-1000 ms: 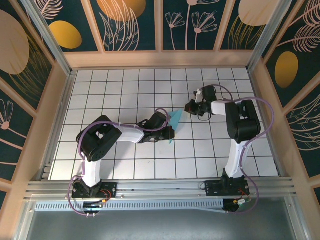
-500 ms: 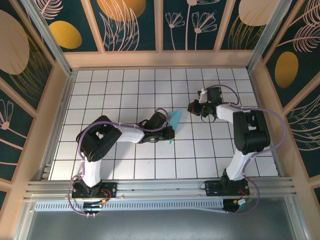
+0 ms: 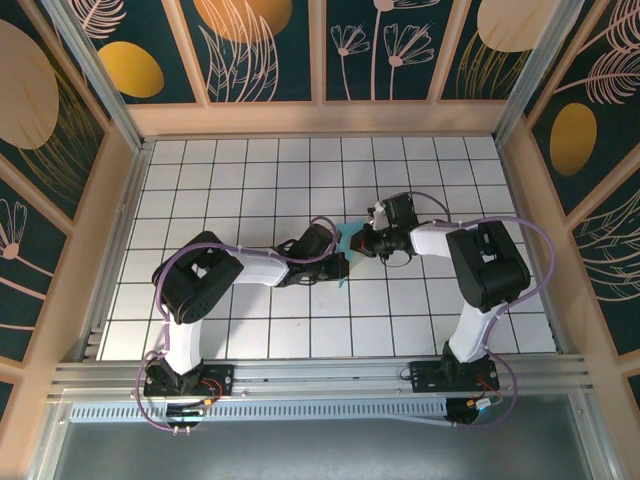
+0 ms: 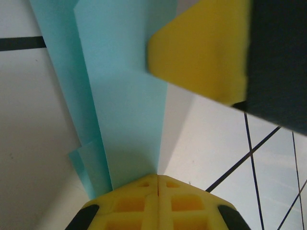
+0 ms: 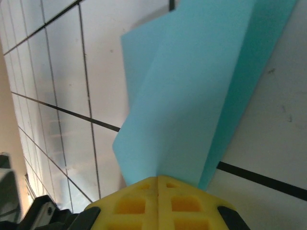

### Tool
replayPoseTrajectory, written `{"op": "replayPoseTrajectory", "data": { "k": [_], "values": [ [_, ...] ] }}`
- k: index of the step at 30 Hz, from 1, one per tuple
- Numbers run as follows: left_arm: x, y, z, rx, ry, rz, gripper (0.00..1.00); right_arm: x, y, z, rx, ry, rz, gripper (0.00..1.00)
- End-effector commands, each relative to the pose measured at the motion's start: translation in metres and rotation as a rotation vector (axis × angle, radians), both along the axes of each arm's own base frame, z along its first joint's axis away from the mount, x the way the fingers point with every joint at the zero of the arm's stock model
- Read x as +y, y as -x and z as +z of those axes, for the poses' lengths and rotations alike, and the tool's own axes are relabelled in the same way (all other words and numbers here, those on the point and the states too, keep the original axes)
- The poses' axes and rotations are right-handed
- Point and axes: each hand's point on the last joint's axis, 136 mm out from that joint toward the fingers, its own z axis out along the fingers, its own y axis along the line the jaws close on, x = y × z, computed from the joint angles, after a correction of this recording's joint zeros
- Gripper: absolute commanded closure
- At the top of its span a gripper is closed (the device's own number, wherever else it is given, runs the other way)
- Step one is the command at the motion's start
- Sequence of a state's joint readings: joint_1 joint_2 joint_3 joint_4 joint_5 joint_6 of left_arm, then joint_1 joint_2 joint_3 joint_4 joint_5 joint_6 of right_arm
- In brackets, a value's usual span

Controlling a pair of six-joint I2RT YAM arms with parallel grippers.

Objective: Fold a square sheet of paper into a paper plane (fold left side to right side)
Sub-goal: Fold the wing for the fifth time at the center of the table.

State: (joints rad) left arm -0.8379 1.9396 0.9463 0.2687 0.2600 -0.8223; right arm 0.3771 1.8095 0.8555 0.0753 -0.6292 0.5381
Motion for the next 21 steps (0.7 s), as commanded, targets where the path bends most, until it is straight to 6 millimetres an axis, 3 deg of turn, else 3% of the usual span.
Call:
{"op": "replayPoseTrajectory", "data": {
  "k": [1, 11, 17, 21],
  "values": [
    [0.042, 0.032, -0.051, 0.141, -0.203, 0.01, 0.98, 0.002, 0.003, -0.008, 0.022, 0.014, -0.005, 1.0],
    [0.04, 0.031, -0.051, 0.141, -0.201, 0.009, 0.98, 0.001, 0.019, -0.014, 0.063, 0.048, 0.014, 1.0],
    [0.04, 0.031, -0.05, 0.141, -0.201, 0.007, 0.98, 0.007, 0.022, -0.004, 0.042, 0.026, 0.03, 1.0],
    [0.04, 0.031, -0.051, 0.14, -0.202, 0.008, 0.98, 0.01, 0.028, -0.008, 0.06, 0.029, 0.038, 1.0]
  ]
}}
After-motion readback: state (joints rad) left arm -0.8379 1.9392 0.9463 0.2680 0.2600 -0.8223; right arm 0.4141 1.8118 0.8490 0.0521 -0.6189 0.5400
